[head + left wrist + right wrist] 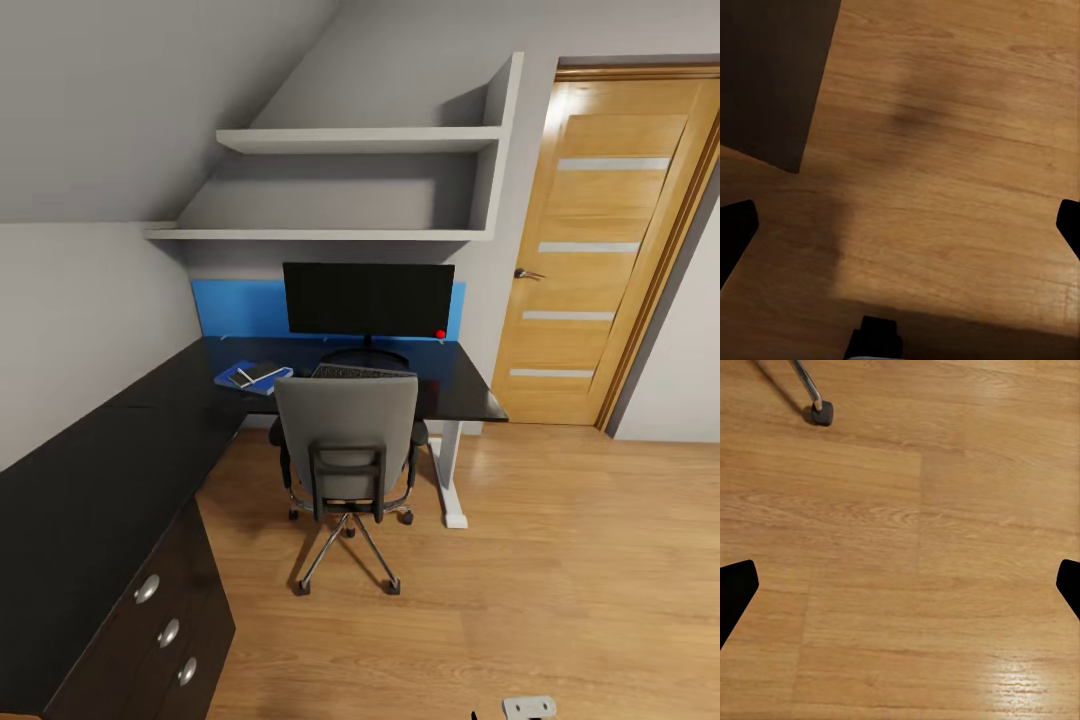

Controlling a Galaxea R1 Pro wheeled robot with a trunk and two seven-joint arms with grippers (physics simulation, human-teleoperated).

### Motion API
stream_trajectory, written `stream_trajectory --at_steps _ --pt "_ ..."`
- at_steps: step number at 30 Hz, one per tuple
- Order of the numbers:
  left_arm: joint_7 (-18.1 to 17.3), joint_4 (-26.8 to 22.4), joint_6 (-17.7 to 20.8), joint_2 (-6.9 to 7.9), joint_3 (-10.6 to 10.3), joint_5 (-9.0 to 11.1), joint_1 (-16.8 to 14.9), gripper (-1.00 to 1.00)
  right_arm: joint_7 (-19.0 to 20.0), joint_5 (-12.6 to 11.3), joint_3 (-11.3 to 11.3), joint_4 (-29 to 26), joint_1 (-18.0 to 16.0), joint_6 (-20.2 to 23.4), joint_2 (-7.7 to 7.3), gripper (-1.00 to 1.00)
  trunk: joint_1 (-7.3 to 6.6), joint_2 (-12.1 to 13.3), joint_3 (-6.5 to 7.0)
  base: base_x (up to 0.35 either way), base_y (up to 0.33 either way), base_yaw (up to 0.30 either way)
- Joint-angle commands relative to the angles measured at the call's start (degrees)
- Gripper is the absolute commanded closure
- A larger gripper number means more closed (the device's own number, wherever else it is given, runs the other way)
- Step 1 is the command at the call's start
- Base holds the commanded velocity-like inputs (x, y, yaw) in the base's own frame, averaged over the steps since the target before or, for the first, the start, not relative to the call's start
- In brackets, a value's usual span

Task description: In the bedroom, organize the workspace by keeping the computer under the desk, ensuring the monitor is on the desk, placing the keyboard on the desk next to the monitor, placing the mouse on the desk next to the keyboard, moving the folder from the swivel chair onto the desk next to the mouse, stacking the notebook on top of the folder with the pen on top of the notebook, and positioning the swivel chair next to the desk.

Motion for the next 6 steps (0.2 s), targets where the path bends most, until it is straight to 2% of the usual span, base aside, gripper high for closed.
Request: stream_trajectory --at_steps 1,6 --pt "0.32 -0.10 -0.08 0.03 -0.50 0.22 -0.01 -1.00 -0.12 -0.30 0.49 0.13 -0.06 -0.22 0.03 -1.00 0.00 -0.03 -0.06 0.000 0.000 0.000" --pt "0.32 -0.10 -0.08 -0.02 -0.53 0.15 -0.01 -1.00 -0.12 -0.30 0.49 0.13 -0.06 -0.22 0.03 -1.00 0.00 -0.03 -0.06 0.000 0.000 0.000"
